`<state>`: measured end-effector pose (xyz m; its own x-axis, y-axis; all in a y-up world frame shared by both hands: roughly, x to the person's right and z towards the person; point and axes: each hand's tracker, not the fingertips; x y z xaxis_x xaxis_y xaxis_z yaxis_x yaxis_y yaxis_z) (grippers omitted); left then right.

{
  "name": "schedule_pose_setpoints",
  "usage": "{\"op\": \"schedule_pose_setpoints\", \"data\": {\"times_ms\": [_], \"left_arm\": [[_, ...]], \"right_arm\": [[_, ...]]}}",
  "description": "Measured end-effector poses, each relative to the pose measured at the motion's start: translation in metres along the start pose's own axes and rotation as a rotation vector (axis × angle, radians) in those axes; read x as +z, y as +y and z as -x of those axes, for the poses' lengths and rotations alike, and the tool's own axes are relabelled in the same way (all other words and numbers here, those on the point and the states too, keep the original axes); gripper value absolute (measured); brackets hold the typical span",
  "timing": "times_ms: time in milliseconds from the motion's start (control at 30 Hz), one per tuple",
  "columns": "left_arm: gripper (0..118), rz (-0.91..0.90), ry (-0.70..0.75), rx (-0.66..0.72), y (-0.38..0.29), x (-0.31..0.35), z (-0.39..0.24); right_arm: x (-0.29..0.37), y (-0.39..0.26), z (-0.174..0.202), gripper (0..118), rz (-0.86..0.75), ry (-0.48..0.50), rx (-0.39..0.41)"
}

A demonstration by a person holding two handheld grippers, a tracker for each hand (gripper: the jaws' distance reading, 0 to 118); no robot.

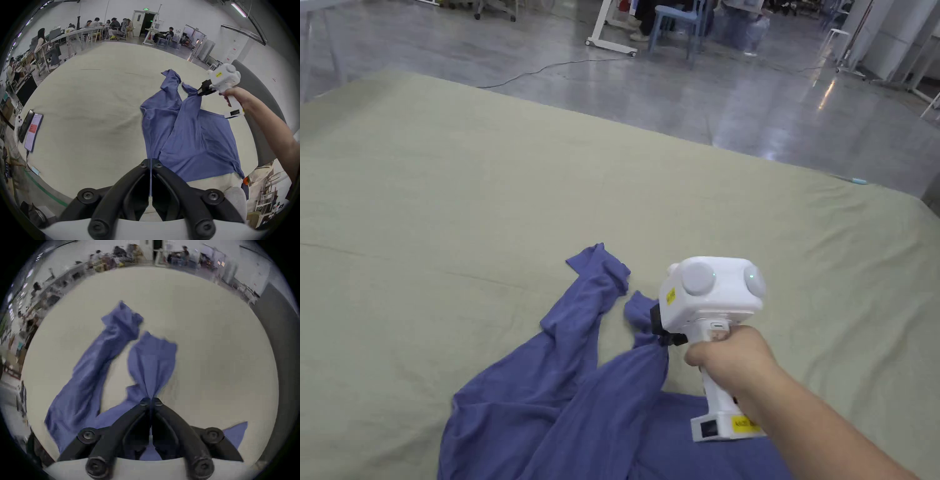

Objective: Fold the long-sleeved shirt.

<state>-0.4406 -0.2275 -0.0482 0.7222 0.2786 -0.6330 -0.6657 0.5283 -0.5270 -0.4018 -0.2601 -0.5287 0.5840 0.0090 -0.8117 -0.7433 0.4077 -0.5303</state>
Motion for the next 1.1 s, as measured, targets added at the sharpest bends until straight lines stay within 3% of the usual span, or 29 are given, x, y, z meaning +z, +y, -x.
{"op": "schedule_pose_setpoints", "data": {"times_ms": [200, 333, 433, 600, 767, 833, 967, 1000, 1033, 1067, 1100], "left_arm": [[0, -0.023, -0.029, -0.009, -0.008, 0.019, -0.009], [0, -0.012, -0.039, -0.008, -0.015, 0.025, -0.014], [0, -0.004, -0.045, 0.001, -0.019, 0.033, -0.023], [0, 0.0, -0.041, -0.025, -0.026, 0.045, -0.04], [0, 0.003, -0.053, -0.045, -0.032, 0.049, -0.041], [0, 0.006, -0.057, -0.047, -0.035, 0.051, -0.043], [0, 0.016, -0.06, -0.049, -0.036, 0.053, -0.043], [0, 0.018, -0.057, -0.052, -0.036, 0.053, -0.043], [0, 0.023, -0.056, -0.057, -0.036, 0.053, -0.043], [0, 0.025, -0.055, -0.061, -0.035, 0.053, -0.043], [0, 0.025, -0.052, -0.064, -0.034, 0.053, -0.042]], "right_arm": [[0.117, -0.095, -0.001, 0, -0.149, 0.153, 0.07], [0.167, -0.2, 0.012, 0, -0.088, 0.227, 0.076], [0.164, -0.271, 0.021, 0, 0.025, 0.29, 0.013], [0.13, -0.332, 0.033, 0, 0.194, 0.297, -0.084], [0.076, -0.338, 0.041, 0, 0.256, 0.211, -0.181], [0.053, -0.336, 0.05, 5, 0.294, 0.158, -0.173], [0.063, -0.324, 0.049, 14, 0.337, 0.193, -0.191], [0.073, -0.322, 0.044, 25, 0.335, 0.209, -0.196], [0.09, -0.322, 0.036, 65, 0.305, 0.231, -0.208], [0.106, -0.321, 0.03, 97, 0.241, 0.262, -0.222], [0.125, -0.321, 0.024, 111, 0.177, 0.265, -0.221]]}}
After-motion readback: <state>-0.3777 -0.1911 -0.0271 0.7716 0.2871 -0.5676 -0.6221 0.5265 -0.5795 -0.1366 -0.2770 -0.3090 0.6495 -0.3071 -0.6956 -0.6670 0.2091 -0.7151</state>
